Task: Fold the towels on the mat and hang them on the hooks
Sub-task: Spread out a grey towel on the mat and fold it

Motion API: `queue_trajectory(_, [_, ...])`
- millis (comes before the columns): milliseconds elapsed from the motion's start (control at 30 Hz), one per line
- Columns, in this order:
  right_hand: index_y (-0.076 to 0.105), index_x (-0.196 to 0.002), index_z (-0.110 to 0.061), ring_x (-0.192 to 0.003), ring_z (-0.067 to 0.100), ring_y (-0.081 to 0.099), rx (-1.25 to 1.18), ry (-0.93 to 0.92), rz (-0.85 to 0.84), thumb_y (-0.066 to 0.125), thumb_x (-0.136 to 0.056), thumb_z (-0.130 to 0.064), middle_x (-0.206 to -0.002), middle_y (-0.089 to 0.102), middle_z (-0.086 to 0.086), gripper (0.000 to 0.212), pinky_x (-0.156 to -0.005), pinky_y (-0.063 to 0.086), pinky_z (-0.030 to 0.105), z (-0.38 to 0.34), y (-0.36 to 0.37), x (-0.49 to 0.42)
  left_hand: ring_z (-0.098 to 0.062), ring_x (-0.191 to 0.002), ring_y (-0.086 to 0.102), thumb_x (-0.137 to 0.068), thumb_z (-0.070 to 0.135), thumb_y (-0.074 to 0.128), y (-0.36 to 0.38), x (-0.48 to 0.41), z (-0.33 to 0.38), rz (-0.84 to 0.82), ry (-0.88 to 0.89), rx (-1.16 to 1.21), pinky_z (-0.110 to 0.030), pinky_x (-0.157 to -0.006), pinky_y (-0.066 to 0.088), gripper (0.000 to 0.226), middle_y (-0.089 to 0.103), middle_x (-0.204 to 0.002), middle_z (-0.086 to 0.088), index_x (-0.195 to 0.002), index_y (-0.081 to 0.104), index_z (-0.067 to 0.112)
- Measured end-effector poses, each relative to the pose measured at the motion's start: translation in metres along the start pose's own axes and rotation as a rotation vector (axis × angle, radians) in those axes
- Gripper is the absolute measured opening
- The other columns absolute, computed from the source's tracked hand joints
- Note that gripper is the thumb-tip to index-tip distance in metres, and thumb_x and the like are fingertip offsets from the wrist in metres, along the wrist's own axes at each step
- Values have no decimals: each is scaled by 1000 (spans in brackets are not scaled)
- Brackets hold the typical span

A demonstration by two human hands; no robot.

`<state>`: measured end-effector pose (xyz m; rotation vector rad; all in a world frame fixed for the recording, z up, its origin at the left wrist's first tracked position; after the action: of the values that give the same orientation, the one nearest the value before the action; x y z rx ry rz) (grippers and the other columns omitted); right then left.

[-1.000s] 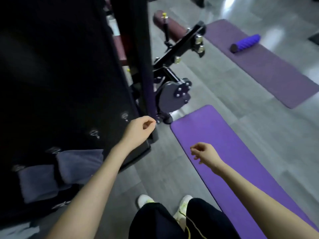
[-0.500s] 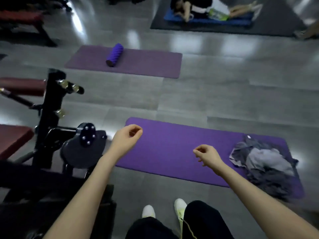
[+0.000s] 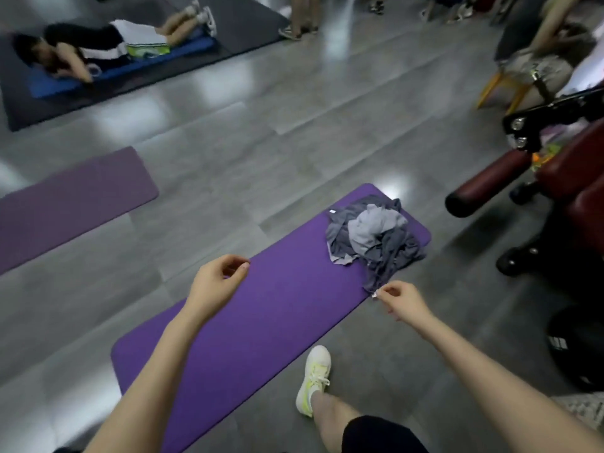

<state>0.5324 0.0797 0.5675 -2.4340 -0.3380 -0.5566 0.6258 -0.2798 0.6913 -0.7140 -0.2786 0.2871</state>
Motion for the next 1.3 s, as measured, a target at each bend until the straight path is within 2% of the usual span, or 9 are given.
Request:
queue_trajectory(267, [58, -69, -23, -54, 14, 54, -154, 113, 178, 64, -87, -18, -58, 58, -6, 19, -50, 41, 25, -3, -62, -82, -15, -82, 62, -91, 20, 57, 54, -149, 93, -168, 141, -69, -25, -73, 43, 13, 69, -86, 1, -95, 68, 15])
queue_trajectory(567, [61, -72, -22, -57, 15, 54, -248, 191, 307, 65, -86, -21, -63, 59, -5, 15, -54, 41, 27, -32, -105, -168, -10, -80, 59, -90, 21, 58, 96, -297, 184, -291, 304, -138, -16, -66, 39, 12, 67, -85, 5, -93, 69, 16])
queue_trajectory(700, [61, -71, -24, -60, 14, 54, -262, 238, 378, 65, -87, -23, -67, 61, -5, 16, -57, 42, 29, -41, -110, -216, -7, -78, 57, -90, 22, 58, 119, -372, 203, -364, 385, -183, -5, -62, 35, 12, 65, -85, 6, -92, 69, 17])
queue_trajectory(800, [61, -72, -24, -60, 13, 54, -275, 261, 447, 64, -87, -23, -65, 60, -5, 15, -57, 42, 28, -52, -109, -251, -11, -80, 59, -90, 24, 58, 140, -431, 211, -434, 452, -227, -13, -63, 38, 14, 67, -87, 3, -93, 69, 16])
queue_trajectory(867, [61, -72, -22, -60, 14, 54, -320, 313, 522, 64, -86, -21, -64, 59, -5, 15, -58, 43, 28, -54, -101, -277, -14, -81, 61, -90, 24, 58, 156, -478, 219, -508, 510, -236, -21, -67, 39, 15, 68, -87, 2, -94, 69, 14])
queue_trajectory(1000, [59, -68, -24, -65, 19, 57, -485, 489, 716, 66, -86, -17, -69, 62, -1, 20, -64, 47, 36, -66, -63, -304, -12, -83, 63, -90, 23, 58, 183, -564, 243, -728, 658, -273, -19, -66, 41, 12, 67, -83, 6, -90, 68, 16])
queue_trajectory(1133, [57, -69, -23, -60, 16, 53, -672, 686, 926, 64, -88, -19, -70, 61, 1, 20, -56, 39, 24, -107, 10, -291, -13, -83, 63, -91, 23, 56, 193, -615, 257, -951, 813, -392, -24, -71, 43, 13, 68, -85, 4, -91, 67, 17])
queue_trajectory(1233, [57, -64, -23, -60, 14, 52, -686, 813, 999, 65, -86, -18, -65, 59, -3, 24, -55, 38, 23, -147, 65, -275, -16, -80, 64, -91, 23, 55, 191, -639, 259, -1069, 831, -357, -32, -76, 50, 13, 69, -83, 2, -86, 66, 19])
queue_trajectory(1300, [57, -61, -25, -62, 17, 55, -637, 905, 1014, 66, -85, -20, -65, 60, -4, 26, -60, 44, 28, -172, 102, -267, -17, -73, 63, -91, 20, 55, 189, -646, 260, -1136, 840, -307, -34, -75, 50, 16, 68, -78, -1, -81, 67, 15])
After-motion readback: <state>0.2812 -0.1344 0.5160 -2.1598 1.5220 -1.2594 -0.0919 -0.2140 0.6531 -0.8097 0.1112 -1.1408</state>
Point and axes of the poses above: each hand's wrist, its own x-axis away from the middle knuckle, its own y-axis out of the palm, z = x × y, the point moved 9 cm from there along -x, towards the middle knuckle
